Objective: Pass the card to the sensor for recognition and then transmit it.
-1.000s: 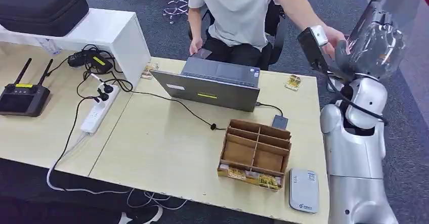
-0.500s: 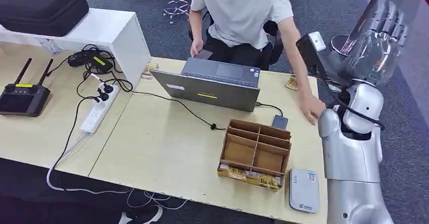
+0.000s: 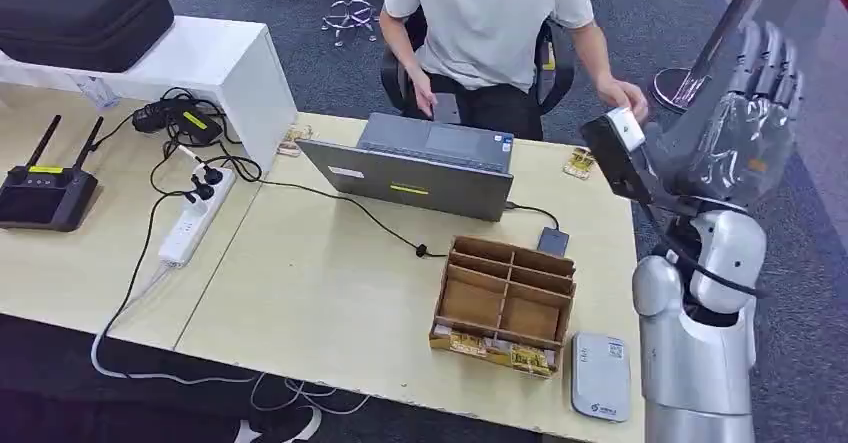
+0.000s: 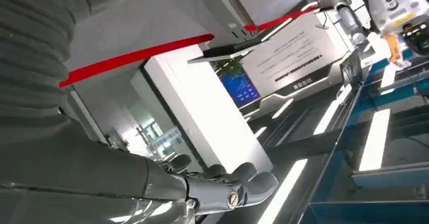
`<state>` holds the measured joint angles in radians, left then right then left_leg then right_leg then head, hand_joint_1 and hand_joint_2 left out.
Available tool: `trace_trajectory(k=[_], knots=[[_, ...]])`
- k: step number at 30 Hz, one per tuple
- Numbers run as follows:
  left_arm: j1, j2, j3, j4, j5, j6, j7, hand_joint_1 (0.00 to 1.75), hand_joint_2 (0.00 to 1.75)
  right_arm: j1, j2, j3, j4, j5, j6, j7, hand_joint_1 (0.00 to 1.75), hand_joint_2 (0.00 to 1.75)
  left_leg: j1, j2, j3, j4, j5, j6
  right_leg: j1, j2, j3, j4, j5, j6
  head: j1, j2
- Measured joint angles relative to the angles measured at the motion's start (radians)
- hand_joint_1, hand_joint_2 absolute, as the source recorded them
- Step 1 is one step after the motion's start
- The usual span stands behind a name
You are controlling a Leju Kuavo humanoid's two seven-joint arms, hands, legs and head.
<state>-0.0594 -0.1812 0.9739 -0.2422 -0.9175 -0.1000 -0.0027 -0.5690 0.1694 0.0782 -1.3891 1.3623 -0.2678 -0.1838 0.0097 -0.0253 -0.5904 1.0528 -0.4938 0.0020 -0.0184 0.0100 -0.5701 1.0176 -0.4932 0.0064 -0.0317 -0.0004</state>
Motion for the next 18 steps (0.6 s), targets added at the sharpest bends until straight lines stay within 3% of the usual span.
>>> trace_trajectory(k=[5,9,18], knots=[[0.001,-0.003,0.028,0.000,0.023,0.008,0.001,0.00,1.75,0.143,-0.050,0.054,-0.167,-0.072,0.009,-0.047,0.00,1.75,0.000,-0.001,-0.001,0.000,-0.001,0.001,0.000,-0.001,0.000,-0.001,0.000,0.000,0.000,0.000],[0.001,-0.006,0.055,0.000,0.038,0.017,0.001,0.00,1.75,0.278,-0.135,0.095,-0.309,-0.092,-0.004,-0.069,0.00,1.75,0.000,-0.001,-0.001,0.000,-0.001,0.002,0.000,-0.001,0.000,-0.002,-0.001,0.001,0.000,0.000],[0.001,-0.009,0.090,0.000,0.057,0.023,-0.001,0.00,1.75,0.506,-0.267,0.101,-0.490,-0.096,-0.065,-0.106,0.00,1.75,0.000,-0.001,-0.001,0.000,-0.003,0.002,0.000,-0.001,0.001,-0.003,-0.001,0.001,0.000,0.000]])
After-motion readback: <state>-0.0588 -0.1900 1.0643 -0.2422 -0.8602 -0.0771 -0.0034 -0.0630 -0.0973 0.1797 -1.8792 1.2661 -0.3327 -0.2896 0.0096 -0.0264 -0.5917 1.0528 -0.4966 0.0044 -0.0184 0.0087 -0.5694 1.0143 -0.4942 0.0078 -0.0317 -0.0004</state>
